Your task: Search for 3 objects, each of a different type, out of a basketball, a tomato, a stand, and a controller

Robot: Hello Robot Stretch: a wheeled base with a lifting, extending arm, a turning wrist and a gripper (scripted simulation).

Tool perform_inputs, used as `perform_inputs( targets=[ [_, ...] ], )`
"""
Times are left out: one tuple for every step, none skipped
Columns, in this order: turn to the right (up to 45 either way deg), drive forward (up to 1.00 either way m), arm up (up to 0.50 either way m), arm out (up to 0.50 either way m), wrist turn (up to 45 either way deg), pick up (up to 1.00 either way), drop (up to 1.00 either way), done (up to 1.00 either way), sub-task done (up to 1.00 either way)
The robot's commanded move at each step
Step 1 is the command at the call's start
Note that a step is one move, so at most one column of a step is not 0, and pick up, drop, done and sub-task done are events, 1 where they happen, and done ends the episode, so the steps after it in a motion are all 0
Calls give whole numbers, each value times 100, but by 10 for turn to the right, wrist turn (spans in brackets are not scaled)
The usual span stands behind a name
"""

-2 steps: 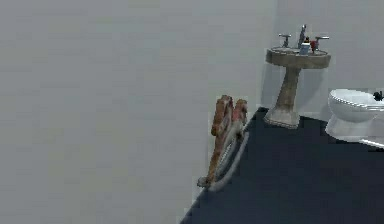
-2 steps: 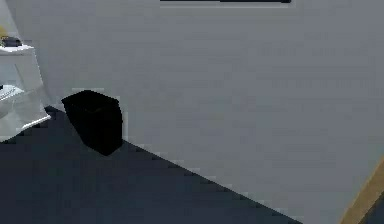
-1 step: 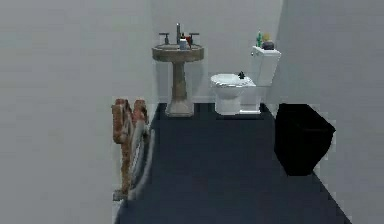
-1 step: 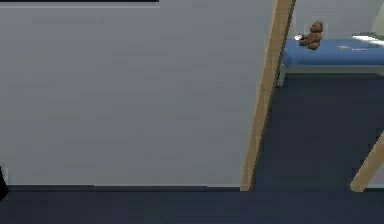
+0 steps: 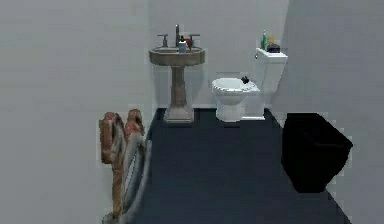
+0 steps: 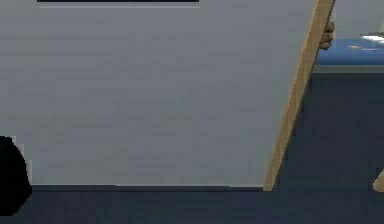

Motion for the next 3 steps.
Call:
perform_inputs(
  targets=[
    [450,0,0,0,0,0,0,0,0],
    [450,0,0,0,0,0,0,0,0],
    [0,20,0,0,0,0,0,0,0]
  ],
)
